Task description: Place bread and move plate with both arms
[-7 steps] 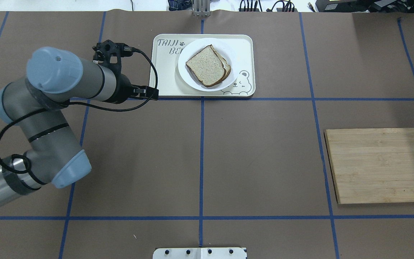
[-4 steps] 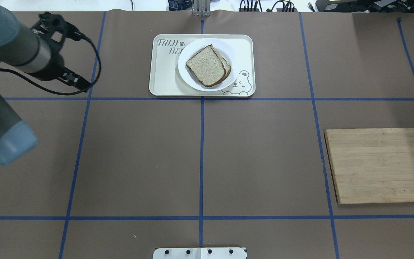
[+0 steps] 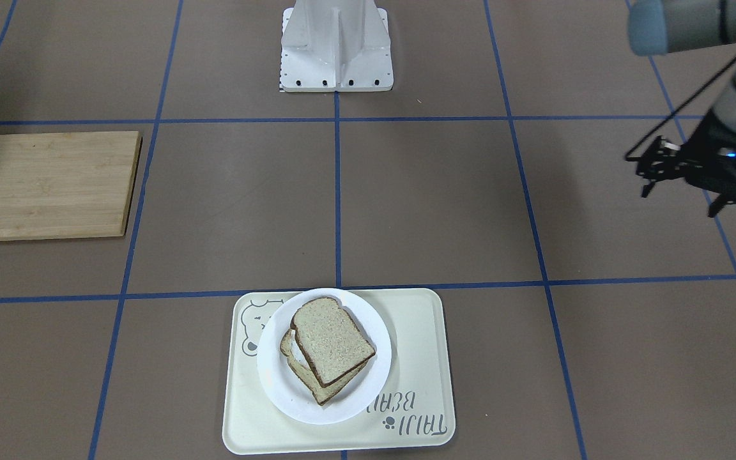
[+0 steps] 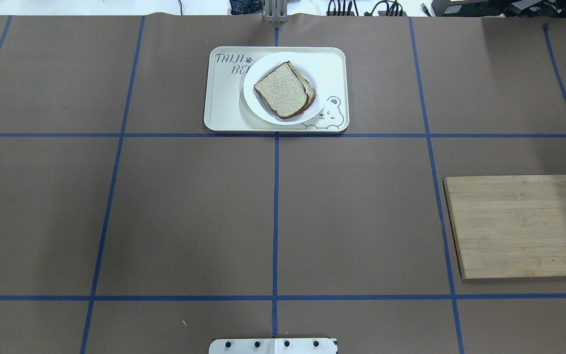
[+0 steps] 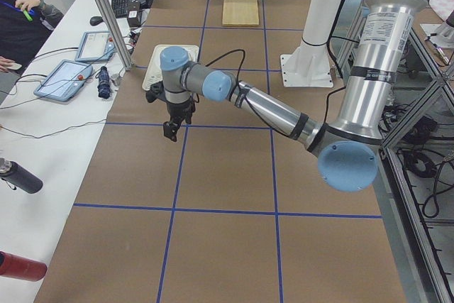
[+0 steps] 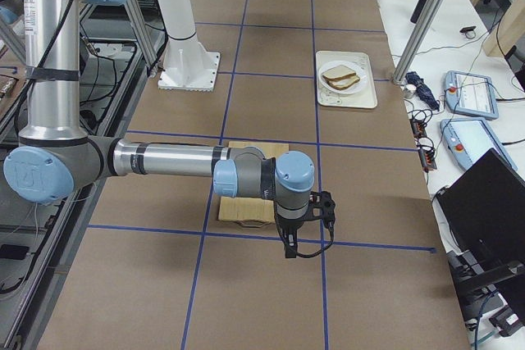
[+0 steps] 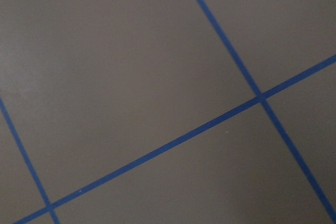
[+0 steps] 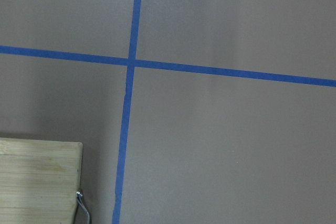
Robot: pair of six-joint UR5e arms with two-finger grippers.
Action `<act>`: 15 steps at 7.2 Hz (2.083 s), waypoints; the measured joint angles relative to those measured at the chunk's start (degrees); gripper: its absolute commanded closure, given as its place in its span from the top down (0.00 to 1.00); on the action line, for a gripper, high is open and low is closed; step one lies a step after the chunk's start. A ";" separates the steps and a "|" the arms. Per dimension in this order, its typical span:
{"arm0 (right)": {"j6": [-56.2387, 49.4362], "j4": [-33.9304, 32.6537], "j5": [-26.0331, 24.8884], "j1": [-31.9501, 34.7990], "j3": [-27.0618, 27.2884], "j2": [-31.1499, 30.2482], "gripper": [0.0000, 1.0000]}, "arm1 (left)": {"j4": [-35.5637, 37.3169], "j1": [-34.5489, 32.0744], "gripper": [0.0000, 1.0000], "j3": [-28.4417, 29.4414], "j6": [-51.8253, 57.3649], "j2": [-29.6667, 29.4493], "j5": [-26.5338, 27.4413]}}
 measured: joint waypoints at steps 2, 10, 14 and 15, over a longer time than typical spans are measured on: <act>0.00 0.10 0.03 0.00 0.22 -0.06 1.00 | -1.15 -5.33 0.98 1.62 1.98 6.09 -0.86; -0.08 0.64 -0.15 0.07 0.15 -0.73 1.00 | -2.23 -8.84 0.98 0.65 2.03 14.24 -1.67; 2.83 0.64 0.10 0.01 0.37 -0.81 1.00 | -2.42 -9.04 0.98 -0.58 2.27 16.60 -1.78; 3.65 0.64 0.32 0.01 0.41 -0.80 1.00 | -2.45 -9.07 0.98 -0.98 2.28 17.28 -1.78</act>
